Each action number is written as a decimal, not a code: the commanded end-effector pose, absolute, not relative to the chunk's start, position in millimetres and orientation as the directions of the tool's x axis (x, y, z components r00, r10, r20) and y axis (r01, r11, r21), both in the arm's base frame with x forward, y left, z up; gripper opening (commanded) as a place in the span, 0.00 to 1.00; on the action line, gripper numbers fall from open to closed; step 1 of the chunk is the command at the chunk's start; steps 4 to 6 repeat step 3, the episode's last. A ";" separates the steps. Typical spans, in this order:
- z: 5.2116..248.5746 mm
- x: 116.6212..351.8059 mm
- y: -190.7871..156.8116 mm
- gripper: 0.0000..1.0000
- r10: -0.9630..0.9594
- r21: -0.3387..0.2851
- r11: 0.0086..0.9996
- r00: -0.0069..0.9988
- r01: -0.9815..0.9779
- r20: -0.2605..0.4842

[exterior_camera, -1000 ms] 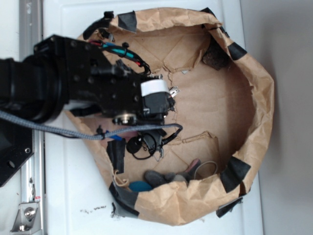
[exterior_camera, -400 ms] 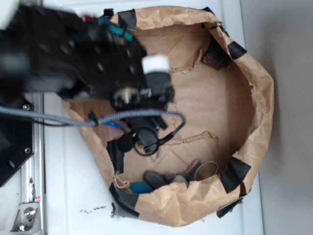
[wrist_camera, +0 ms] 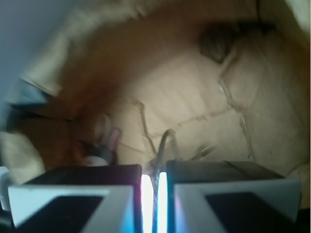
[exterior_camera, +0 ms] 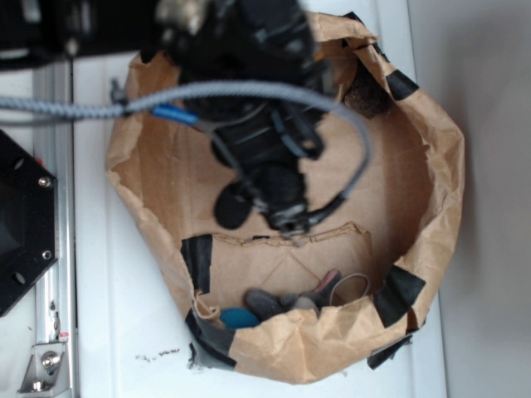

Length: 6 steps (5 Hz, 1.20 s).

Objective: Grab the silver keys.

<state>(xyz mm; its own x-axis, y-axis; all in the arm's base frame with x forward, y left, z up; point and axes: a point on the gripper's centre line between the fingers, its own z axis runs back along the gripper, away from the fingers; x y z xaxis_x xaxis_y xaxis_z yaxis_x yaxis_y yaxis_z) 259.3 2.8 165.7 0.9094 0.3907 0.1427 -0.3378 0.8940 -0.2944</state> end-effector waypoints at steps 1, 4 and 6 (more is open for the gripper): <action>183.6 262.8 13.1 0.00 0.375 -0.287 0.905 0.908 -0.315 0.188; 178.9 259.1 9.0 0.00 0.366 -0.251 0.918 0.898 -0.307 0.243; 178.9 259.1 9.0 0.00 0.366 -0.251 0.918 0.898 -0.307 0.243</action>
